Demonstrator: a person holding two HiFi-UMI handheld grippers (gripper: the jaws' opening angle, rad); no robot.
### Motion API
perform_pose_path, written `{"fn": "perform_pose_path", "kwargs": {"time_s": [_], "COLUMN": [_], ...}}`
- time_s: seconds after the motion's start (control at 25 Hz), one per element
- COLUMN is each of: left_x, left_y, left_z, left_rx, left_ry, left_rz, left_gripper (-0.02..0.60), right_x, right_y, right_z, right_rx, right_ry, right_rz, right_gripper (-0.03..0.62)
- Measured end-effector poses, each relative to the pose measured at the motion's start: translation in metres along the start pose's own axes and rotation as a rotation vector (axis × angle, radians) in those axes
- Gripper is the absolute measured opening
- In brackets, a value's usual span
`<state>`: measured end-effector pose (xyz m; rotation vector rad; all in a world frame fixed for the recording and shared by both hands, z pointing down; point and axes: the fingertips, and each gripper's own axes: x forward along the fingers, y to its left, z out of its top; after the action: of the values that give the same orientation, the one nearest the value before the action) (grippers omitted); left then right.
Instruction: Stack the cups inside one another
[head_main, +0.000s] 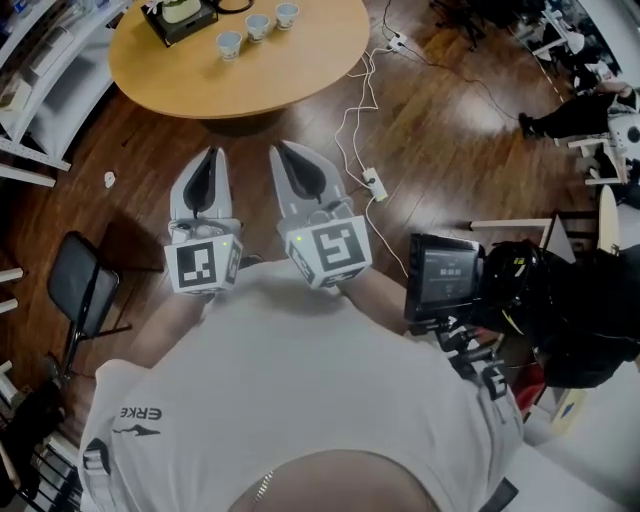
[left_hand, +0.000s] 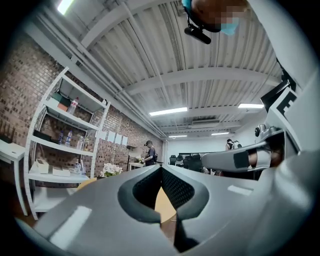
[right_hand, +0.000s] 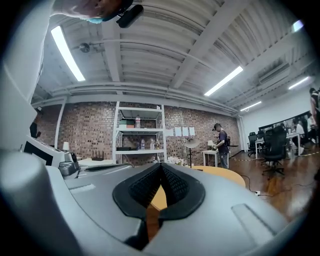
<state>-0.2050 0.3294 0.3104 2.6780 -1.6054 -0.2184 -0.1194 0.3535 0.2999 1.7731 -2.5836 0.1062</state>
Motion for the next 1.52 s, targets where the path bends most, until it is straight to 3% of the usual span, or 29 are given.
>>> {"fn": "perform_pose_path", "kwargs": {"time_s": [0.32,1.16,1.52], "left_x": [0.025,0.235,0.275], "left_y": [0.014,0.009,0.037], "left_z": [-0.008,-0.037,-0.045], "left_rx": [0.005,0.058,0.057], "left_ry": [0.001,0.063,0.084], "left_rz": [0.011,0.155,0.187], "left_gripper": [0.002,0.002,0.002], "right_x": [0.027,0.17,0.223], "right_y": [-0.012,-0.185,-0.204], "right_z": [-0.006,0.0,-0.004], "right_rx": [0.028,0.102,0.121], "right_ry": [-0.006,0.028,0.048], "right_rz": [0.003,0.137,0.163], "right_gripper": [0.014,0.014,0.014]}}
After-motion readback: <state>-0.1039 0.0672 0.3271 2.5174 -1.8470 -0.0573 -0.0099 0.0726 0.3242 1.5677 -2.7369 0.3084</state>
